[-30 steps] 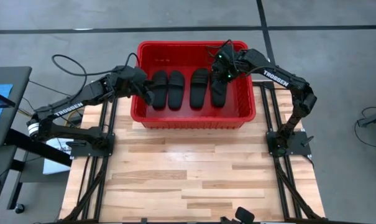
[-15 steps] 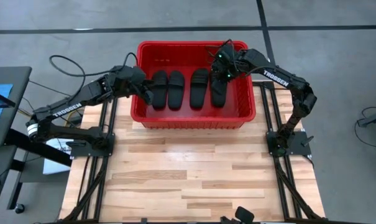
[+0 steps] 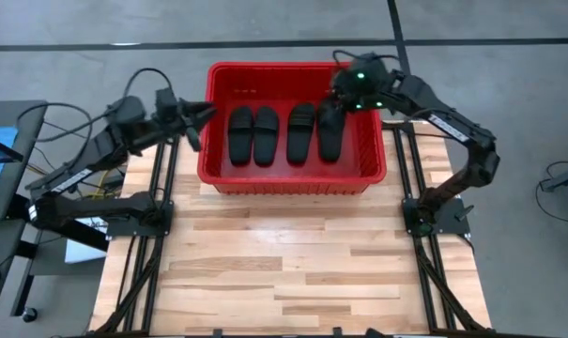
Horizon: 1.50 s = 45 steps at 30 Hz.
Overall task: Pick and place slides into bin
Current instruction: Return to Home Position
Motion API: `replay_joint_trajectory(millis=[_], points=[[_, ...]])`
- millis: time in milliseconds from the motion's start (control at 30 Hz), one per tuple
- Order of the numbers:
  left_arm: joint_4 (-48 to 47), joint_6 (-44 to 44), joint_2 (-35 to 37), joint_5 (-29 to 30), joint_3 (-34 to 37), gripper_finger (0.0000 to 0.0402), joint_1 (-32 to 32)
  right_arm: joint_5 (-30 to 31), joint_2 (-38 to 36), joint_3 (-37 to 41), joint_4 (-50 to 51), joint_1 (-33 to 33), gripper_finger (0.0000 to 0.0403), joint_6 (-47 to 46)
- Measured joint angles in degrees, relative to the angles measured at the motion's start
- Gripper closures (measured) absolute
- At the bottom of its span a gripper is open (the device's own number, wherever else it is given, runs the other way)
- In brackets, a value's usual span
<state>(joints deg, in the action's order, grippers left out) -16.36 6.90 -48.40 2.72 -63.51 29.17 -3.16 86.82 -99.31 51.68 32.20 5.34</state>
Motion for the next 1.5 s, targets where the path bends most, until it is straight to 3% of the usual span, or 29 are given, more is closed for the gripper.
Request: replay_joint_trajectory(millis=[200,533,733,1067,1267,1500], points=[[4.6,0.0,1.7,-12.6,0.0,0.0294,0.0,-2.6,-4.5,0.0,-6.3,-3.6,0.0221,-0.4],[3.9,-0.1,1.1,-21.4,0.0,0.0294,-2.0,-6.0,-6.0,0.0,-11.5,-12.8,0.0221,-1.8],[3.6,-2.3,4.3,-15.5,0.0,0.0294,-8.8,-5.9,-9.5,8.6,-25.7,-18.1,0.0221,-4.5],[2.2,-4.9,5.4,-5.1,0.5,0.0294,-20.6,-5.1,-24.9,30.0,-41.4,-20.9,0.0221,-11.4],[15.9,-1.9,9.2,-0.8,13.5,0.0294,-26.6,2.6,-28.6,33.1,-41.4,-24.5,0.0221,-10.3],[24.5,1.1,17.5,1.2,26.7,0.0294,-28.1,3.5,-29.1,34.1,-34.1,-26.5,0.0221,-10.7]])
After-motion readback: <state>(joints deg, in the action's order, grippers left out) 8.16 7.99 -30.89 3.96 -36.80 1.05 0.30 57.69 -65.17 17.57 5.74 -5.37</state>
